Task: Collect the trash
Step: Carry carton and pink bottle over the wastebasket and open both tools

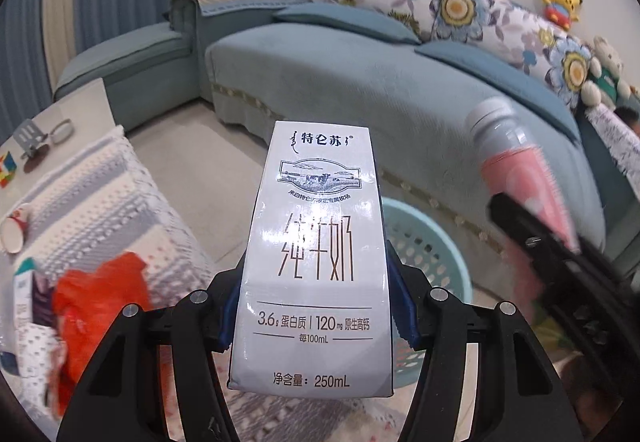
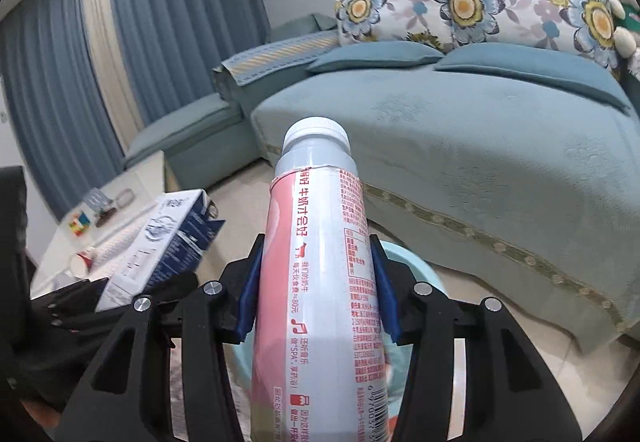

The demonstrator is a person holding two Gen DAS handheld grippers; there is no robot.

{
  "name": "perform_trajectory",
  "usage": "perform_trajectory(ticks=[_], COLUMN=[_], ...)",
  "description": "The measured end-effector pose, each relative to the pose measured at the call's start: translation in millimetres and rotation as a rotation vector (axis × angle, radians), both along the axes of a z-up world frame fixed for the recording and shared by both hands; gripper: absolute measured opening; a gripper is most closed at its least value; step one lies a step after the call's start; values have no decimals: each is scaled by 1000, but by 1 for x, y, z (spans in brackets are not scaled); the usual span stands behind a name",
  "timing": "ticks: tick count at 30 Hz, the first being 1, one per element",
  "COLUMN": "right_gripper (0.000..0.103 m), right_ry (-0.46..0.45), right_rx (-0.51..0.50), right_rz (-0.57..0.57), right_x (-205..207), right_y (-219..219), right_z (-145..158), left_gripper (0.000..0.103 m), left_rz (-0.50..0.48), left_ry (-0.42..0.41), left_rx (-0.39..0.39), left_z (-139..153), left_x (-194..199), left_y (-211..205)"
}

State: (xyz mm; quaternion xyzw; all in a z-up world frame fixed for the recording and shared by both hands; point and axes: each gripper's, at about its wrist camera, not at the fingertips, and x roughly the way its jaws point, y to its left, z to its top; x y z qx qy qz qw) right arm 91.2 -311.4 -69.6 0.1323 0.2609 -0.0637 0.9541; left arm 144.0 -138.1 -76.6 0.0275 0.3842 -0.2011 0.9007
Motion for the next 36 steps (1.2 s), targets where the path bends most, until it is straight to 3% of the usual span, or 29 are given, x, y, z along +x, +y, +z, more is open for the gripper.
perform_trajectory(ticks=[4,10,22,36], right_gripper=[45,45,45,45], right_ry=[97,200,213,235], right_rx=[-20,60,14,2], right_rz=[-71,-124,-109,-116], right_x=[-11,-9,-8,-9], right_y=[2,-11,4,9], right_z=[-13,-34,-35,-37], left_gripper=[57,57,57,57], left_rz=[15,-15,-45,-53], left_ry=[37,49,42,97], left_rx=[6,37,47,6], left_z=[-20,-27,-24,-30], left_x=[8,6,5,8], left_y=[-2,-8,-15,-12])
